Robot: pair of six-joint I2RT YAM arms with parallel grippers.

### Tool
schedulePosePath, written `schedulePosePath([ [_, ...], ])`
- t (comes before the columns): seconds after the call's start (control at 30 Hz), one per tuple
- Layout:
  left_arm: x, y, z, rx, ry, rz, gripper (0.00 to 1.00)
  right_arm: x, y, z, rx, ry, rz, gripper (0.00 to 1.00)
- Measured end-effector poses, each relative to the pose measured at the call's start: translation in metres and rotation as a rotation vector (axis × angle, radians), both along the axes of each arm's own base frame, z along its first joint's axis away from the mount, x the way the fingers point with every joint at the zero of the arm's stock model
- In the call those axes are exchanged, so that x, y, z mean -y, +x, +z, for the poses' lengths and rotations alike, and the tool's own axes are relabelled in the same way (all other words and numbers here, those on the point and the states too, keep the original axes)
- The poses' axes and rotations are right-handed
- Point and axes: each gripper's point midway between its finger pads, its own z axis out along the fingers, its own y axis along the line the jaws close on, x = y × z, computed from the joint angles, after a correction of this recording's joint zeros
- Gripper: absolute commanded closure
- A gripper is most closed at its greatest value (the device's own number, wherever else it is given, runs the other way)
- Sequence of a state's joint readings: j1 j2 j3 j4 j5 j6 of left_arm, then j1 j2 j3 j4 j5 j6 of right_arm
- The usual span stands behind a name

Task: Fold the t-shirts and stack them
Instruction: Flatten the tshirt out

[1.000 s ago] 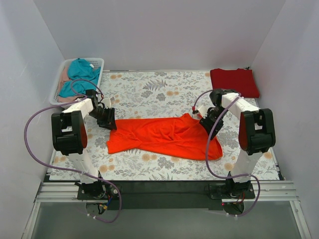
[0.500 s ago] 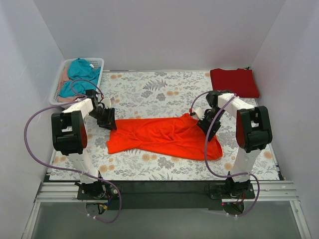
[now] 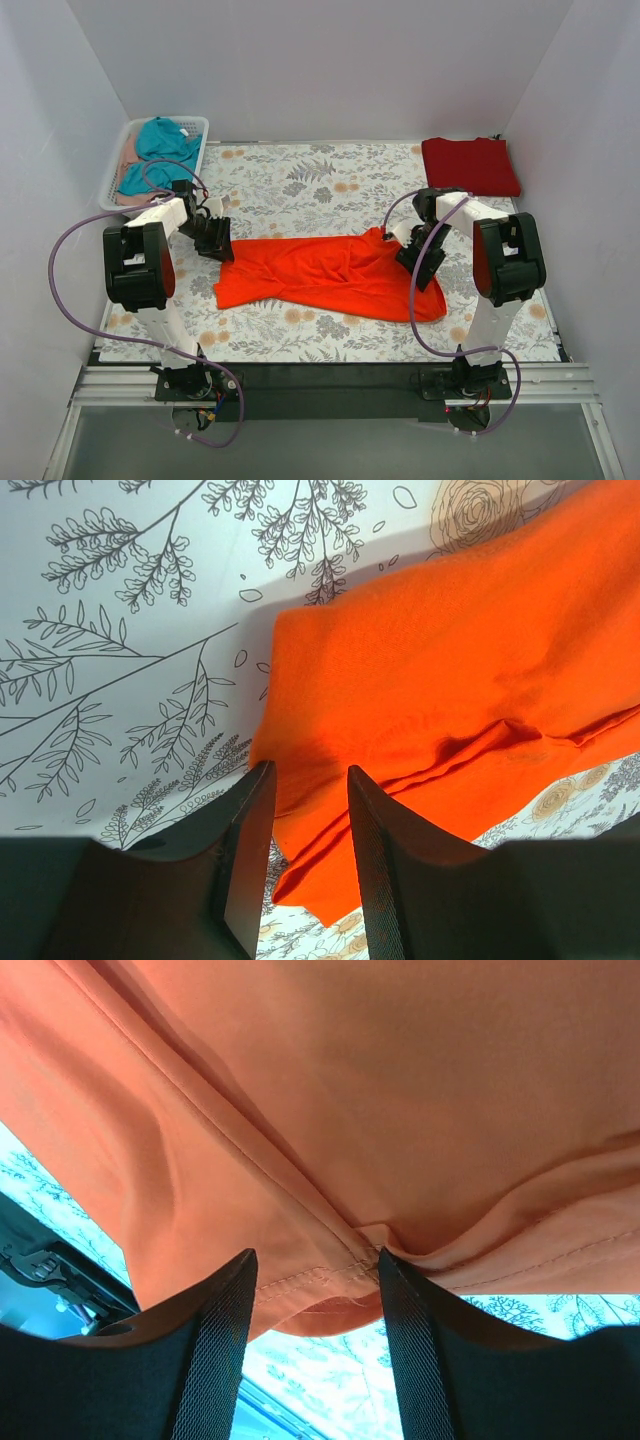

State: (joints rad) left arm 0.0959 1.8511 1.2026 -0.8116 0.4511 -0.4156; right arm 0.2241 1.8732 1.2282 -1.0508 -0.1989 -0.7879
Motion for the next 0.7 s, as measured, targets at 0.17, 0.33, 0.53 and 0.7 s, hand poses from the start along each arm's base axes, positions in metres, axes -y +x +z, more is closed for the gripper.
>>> schedulePosePath([
  [0.17,0.0,-0.001,-0.001,-0.004,0.0,0.0,0.66,0.0,0.001,0.0,0.004,-0.002,-0.002,0.43],
  [0.33,0.0,-0.001,-0.001,-0.004,0.002,0.0,0.66,0.0,0.002,0.0,0.006,-0.003,-0.003,0.44],
  [0.53,-0.001,-0.003,-0.001,-0.007,0.004,-0.007,0.68,0.002,0.002,0.0,0.009,-0.012,0.0,0.56],
  [0.7,-0.001,-0.013,0.01,-0.013,-0.012,-0.031,0.68,0.003,0.001,0.002,0.0,-0.016,0.0,0.74],
])
